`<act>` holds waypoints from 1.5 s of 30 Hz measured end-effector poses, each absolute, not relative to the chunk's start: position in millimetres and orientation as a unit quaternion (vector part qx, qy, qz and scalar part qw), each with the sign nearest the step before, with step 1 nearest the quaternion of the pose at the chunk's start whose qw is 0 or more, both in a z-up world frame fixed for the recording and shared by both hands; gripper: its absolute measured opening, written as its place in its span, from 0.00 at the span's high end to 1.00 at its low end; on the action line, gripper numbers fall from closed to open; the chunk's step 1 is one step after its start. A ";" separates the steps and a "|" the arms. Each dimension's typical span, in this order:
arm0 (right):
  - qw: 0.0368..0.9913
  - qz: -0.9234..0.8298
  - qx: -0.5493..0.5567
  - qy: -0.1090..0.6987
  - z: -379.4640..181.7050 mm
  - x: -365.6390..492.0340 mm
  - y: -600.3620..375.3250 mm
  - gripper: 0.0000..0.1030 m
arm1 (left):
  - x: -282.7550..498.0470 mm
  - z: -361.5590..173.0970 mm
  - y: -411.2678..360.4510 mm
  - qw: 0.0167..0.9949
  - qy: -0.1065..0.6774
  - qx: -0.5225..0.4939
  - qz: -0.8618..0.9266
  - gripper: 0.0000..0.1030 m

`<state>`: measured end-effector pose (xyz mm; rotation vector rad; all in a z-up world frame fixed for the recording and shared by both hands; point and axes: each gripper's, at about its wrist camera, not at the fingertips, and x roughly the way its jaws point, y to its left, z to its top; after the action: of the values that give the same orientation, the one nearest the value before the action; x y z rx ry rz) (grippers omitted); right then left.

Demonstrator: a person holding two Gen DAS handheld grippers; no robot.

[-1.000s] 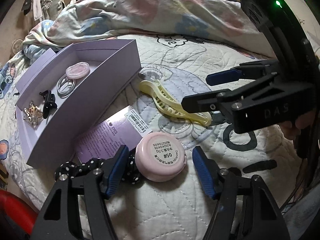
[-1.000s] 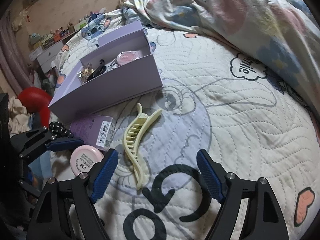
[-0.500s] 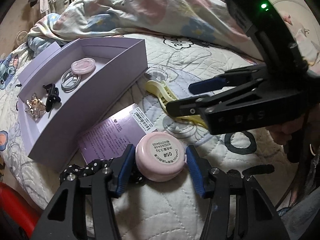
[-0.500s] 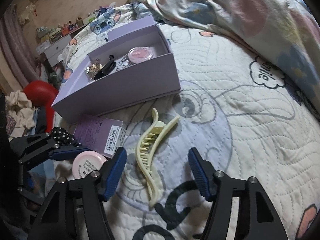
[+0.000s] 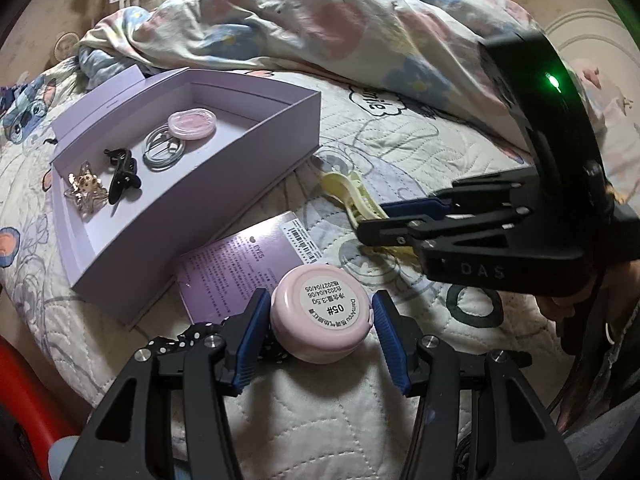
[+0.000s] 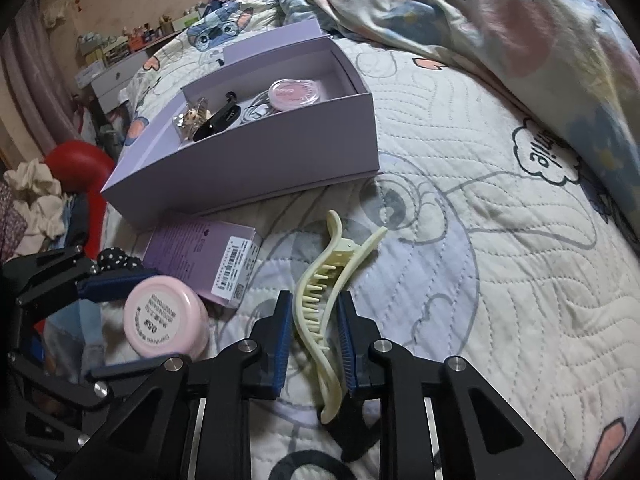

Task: Organize rigid objects
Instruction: 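Grasp the pale pink round compact with the left tool while the right tool grasps the yellow claw clip, then carry the pale pink compact and yellow claw clip in both tools over the box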

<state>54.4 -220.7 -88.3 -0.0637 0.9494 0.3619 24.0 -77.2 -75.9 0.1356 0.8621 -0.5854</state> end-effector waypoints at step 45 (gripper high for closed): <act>0.889 0.193 -0.033 0.415 -45.7 6.7 -181.9 0.80 | 7.7 -26.9 5.5 0.908 0.367 0.003 -0.201 0.49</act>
<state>6.7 -181.9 -45.7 -0.0685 0.8612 0.3999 7.7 5.5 -26.9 0.0069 0.7567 -0.4155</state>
